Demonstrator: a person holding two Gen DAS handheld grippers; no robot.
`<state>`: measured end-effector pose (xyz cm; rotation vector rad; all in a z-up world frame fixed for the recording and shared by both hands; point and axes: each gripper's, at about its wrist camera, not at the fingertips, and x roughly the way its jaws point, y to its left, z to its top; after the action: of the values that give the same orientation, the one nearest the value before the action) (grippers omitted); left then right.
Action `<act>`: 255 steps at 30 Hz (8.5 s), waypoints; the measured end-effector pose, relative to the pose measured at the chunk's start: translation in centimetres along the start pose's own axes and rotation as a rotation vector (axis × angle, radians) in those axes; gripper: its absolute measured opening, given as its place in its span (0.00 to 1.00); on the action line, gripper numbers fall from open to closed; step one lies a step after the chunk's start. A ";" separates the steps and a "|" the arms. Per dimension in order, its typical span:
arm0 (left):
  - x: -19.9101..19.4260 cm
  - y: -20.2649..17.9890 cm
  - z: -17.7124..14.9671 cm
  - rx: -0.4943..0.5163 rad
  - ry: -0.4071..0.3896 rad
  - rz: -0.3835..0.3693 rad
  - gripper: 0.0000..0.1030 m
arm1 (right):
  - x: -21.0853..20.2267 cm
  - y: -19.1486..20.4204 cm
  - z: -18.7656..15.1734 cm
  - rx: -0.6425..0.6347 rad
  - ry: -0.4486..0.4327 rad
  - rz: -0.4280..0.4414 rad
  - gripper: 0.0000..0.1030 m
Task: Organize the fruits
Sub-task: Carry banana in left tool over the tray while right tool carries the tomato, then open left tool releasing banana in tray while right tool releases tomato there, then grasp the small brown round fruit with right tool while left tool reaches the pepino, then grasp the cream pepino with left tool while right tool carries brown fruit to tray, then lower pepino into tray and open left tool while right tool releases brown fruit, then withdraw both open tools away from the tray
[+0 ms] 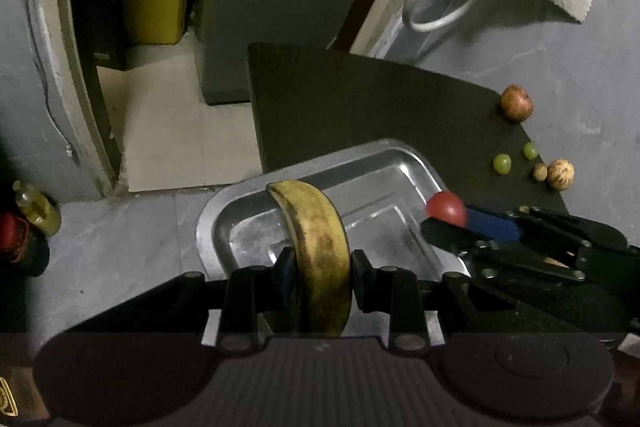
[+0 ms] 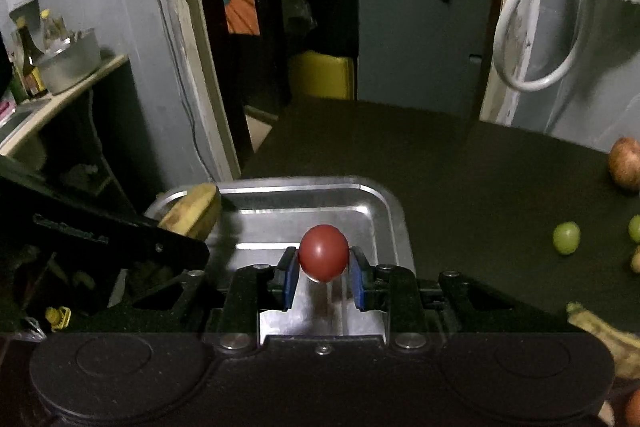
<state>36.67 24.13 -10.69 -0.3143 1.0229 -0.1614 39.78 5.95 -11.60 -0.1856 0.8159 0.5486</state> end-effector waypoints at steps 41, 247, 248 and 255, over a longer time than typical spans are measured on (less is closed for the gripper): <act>-10.0 -6.1 -8.4 0.136 0.015 -0.011 0.99 | -18.4 1.4 -9.6 0.163 -0.087 -0.168 0.98; -20.7 -17.3 -25.2 0.162 0.040 -0.033 0.99 | -42.3 4.0 -23.5 0.296 -0.161 -0.355 0.99; -20.8 -17.7 -25.4 0.179 0.050 -0.031 0.99 | -42.9 3.7 -23.9 0.316 -0.158 -0.370 0.99; -20.8 -19.8 -25.6 0.280 0.085 -0.019 0.99 | -44.9 2.7 -25.4 0.392 -0.144 -0.434 0.99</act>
<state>4.29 6.57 0.45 -0.0631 1.0666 -0.3335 -2.82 -18.58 4.26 0.0397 0.7007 -0.0110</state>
